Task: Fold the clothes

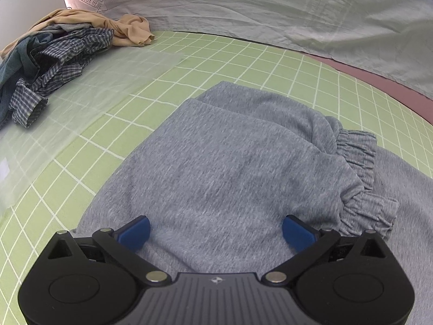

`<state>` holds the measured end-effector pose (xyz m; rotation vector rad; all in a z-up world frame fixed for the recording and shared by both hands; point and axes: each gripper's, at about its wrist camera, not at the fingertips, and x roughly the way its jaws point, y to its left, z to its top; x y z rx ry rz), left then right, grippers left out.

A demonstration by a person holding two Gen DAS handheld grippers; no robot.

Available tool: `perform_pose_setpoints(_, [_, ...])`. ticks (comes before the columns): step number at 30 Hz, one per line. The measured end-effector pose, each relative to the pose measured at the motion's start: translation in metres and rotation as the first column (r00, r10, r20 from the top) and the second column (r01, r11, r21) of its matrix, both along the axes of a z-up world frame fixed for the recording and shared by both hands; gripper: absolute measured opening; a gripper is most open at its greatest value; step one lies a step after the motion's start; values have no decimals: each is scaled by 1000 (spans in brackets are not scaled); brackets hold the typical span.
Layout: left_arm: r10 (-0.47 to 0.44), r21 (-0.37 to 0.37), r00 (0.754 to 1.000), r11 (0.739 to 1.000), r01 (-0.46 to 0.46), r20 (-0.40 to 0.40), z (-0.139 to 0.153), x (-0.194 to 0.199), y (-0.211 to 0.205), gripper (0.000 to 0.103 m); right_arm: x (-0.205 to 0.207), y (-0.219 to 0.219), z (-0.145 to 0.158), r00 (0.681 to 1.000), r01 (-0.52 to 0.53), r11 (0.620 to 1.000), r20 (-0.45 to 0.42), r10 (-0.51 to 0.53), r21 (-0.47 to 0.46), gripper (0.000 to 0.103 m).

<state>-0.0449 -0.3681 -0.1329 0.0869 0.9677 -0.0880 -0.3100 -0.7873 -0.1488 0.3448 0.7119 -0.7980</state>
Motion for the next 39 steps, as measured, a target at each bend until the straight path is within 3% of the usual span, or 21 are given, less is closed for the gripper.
perform_pose_setpoints(1, [0, 0, 1000, 1000, 0, 2, 0, 0, 0, 103, 1, 2, 2, 1000, -12, 1000, 6, 12, -6, 24])
perform_pose_setpoints(2, [0, -1, 1000, 1000, 0, 2, 0, 0, 0, 103, 2, 5, 3, 1000, -25, 1000, 11, 25, -12, 11])
perform_pose_setpoints(6, [-5, -4, 1000, 1000, 5, -3, 0, 1, 0, 103, 18, 17, 5, 997, -37, 996, -68, 32, -82, 11])
perform_pose_setpoints(8, [-12, 0, 1000, 1000, 12, -17, 2, 4, 0, 103, 19, 20, 9, 998, -23, 996, -59, 19, -84, 10])
perform_pose_setpoints(14, [-64, 46, 997, 997, 66, -38, 12, 10, -4, 103, 25, 37, 39, 1000, -3, 994, 0, 3, -113, 10])
perform_pose_setpoints(21, [-147, -25, 989, 989, 147, -14, 38, 14, 12, 103, 58, 98, 74, 997, -59, 983, 42, 67, -174, 9])
perform_pose_setpoints(28, [-217, -41, 976, 975, 217, 8, 54, 22, 51, 103, 119, 198, 82, 976, -202, 962, 40, 212, -183, 9])
perform_pose_setpoints(33, [-256, -17, 967, 967, 256, -1, 50, 31, 84, 103, 158, 265, 48, 962, -270, 954, -64, 264, -130, 10])
perform_pose_setpoints(36, [-276, -15, 961, 961, 276, -18, 43, 36, 101, 103, 170, 288, 27, 959, -265, 957, -137, 248, -121, 19])
perform_pose_setpoints(37, [-282, -13, 959, 959, 282, -22, 41, 37, 105, 103, 169, 292, 28, 961, -259, 957, -137, 241, -133, 31])
perform_pose_setpoints(39, [-291, -11, 956, 957, 291, -27, 37, 40, 114, 103, 164, 296, 35, 969, -236, 964, -104, 224, -120, 39])
